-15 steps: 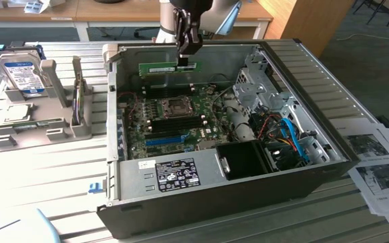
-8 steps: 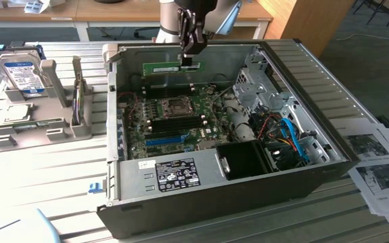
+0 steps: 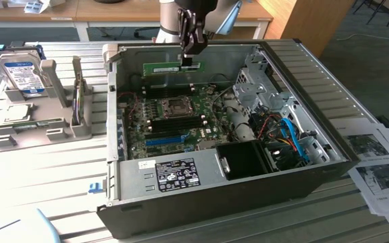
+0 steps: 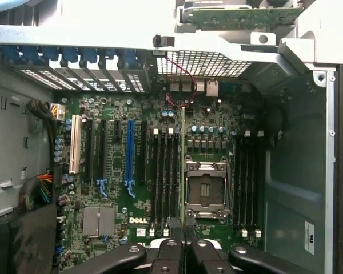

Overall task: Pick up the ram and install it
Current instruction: 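Pick up the ram and move it above insertion slot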

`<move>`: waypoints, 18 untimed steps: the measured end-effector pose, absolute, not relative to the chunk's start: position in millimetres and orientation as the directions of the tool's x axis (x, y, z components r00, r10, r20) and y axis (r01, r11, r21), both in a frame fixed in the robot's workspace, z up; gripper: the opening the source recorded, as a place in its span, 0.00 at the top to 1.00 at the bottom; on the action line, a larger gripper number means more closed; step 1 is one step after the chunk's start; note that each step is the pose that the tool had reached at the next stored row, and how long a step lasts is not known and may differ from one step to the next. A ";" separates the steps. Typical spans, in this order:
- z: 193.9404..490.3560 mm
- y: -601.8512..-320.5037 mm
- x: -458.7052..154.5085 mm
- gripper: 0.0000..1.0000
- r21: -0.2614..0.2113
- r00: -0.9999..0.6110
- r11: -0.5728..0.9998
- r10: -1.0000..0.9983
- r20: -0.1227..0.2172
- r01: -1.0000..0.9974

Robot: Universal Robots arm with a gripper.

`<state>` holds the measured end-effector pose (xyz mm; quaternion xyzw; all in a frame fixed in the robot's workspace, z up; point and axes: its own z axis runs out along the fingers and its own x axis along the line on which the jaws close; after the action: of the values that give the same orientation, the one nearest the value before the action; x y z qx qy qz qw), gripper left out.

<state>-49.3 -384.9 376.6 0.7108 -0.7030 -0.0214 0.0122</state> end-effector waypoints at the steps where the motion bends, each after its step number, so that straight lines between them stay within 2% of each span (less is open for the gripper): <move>1: 375.9 -384.9 -49.4 0.89 0.047 0.011 -0.011 -1.000 -0.013 -0.999; 18: 349.6 -384.9 -49.4 0.89 0.047 0.011 -0.011 -1.000 -0.013 -0.999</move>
<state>-49.4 -384.9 349.6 0.7108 -0.7030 -0.0213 0.0123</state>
